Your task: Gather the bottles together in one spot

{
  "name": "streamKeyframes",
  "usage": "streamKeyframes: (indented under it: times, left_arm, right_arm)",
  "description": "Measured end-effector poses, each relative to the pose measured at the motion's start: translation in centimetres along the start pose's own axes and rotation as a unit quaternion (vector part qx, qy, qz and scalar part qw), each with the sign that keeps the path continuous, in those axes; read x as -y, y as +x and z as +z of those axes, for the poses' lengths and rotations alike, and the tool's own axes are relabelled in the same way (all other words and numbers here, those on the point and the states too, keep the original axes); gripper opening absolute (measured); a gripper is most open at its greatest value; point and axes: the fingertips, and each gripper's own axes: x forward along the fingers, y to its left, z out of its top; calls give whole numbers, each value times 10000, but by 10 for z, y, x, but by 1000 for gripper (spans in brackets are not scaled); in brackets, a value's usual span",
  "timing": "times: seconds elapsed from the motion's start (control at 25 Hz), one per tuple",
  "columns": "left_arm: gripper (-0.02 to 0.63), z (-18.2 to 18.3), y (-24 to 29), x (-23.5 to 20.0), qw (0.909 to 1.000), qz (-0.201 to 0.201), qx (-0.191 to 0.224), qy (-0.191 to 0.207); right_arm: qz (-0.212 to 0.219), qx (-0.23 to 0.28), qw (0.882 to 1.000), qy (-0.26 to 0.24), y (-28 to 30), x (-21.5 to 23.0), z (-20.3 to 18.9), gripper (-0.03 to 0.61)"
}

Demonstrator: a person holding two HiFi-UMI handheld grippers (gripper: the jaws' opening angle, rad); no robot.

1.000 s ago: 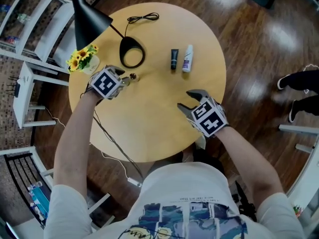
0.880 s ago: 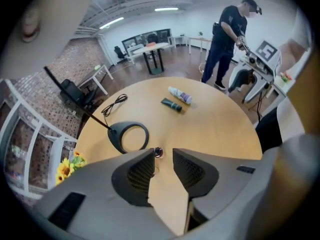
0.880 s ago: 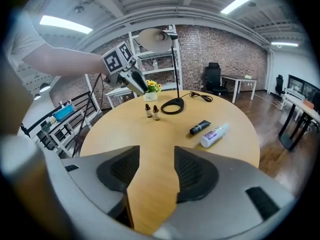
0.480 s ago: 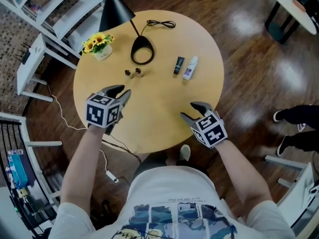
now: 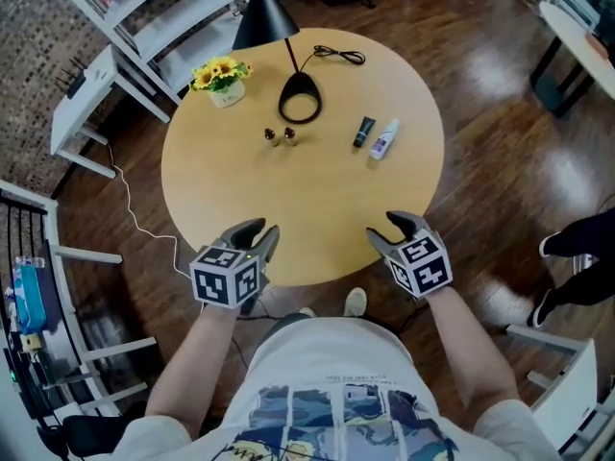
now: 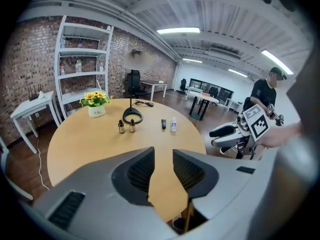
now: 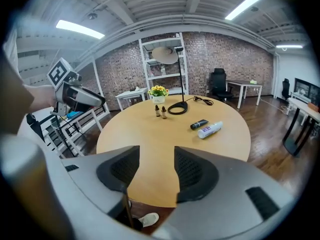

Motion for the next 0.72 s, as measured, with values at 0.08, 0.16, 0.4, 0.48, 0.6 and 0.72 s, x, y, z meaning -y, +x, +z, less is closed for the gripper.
streamKeyframes:
  times: [0.08, 0.16, 0.4, 0.48, 0.6, 0.72]
  left_arm:
    - [118, -10, -5, 0, 10000, -2, -17, -38]
    - [118, -17, -11, -3, 10000, -49, -33, -74]
    - [119, -31, -44, -21, 9994, -323, 94, -78]
    - [120, -40, -54, -25, 9989, -446, 129, -29]
    - [133, -54, -71, -36, 9986, -495, 162, 124]
    - [133, -69, -85, -49, 9981, -554, 156, 202]
  right_arm:
    - [-51, 20, 10000, 33, -4, -6, 0, 244]
    - [-103, -27, 9999, 93, -8, -14, -3, 244]
    - [-261, -166, 9991, 303, -10, -48, -12, 244]
    - [-355, -187, 9985, 359, -9, -58, -15, 244]
    - [-474, -228, 9976, 461, -6, -74, -18, 244]
    - [-608, -242, 9962, 578, -2, -87, -21, 244]
